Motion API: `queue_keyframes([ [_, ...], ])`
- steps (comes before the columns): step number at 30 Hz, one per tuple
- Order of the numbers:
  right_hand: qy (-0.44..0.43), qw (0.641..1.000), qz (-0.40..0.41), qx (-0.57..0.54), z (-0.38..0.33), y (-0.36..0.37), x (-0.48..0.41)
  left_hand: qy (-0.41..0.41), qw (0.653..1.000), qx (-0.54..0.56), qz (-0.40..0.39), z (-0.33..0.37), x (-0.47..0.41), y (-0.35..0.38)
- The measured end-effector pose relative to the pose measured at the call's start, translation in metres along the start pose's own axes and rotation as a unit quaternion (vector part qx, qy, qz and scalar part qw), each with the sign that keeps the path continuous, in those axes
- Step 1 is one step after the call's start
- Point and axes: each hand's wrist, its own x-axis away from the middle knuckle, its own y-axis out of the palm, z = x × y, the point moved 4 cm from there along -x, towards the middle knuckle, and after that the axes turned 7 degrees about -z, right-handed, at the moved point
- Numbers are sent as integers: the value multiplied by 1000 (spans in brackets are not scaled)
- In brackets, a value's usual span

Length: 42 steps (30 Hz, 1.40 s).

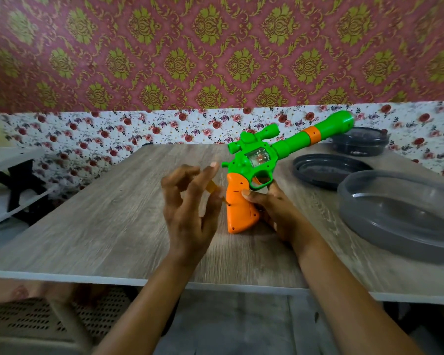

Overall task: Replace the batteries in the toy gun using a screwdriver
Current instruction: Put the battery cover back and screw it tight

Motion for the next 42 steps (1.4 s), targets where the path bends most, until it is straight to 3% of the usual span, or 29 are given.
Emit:
queue_keyframes([
  [5, 1, 1000, 5, -11, 1, 0, -1, 23, 999, 19, -34, 3, 1, 6],
  [10, 1, 1000, 7, -20, 2, 0, -2, -13, 997, 31, -65, 4, 1, 8],
  [18, -18, 1000, -4, 9, -2, 5, 2, 13, 1000, -7, -7, 0, 3, 2],
  [26, -16, 1000, 0, 10, -5, 6, 2, -8, 999, 24, -37, 4, 1, 5],
  [31, -16, 1000, 7, 5, -5, 6, 3, 21, 1000, 4, -15, 1, 2, 2],
  [42, -21, 1000, 1, -2, -4, 5, 3, -17, 999, 21, -24, 4, 0, 2],
])
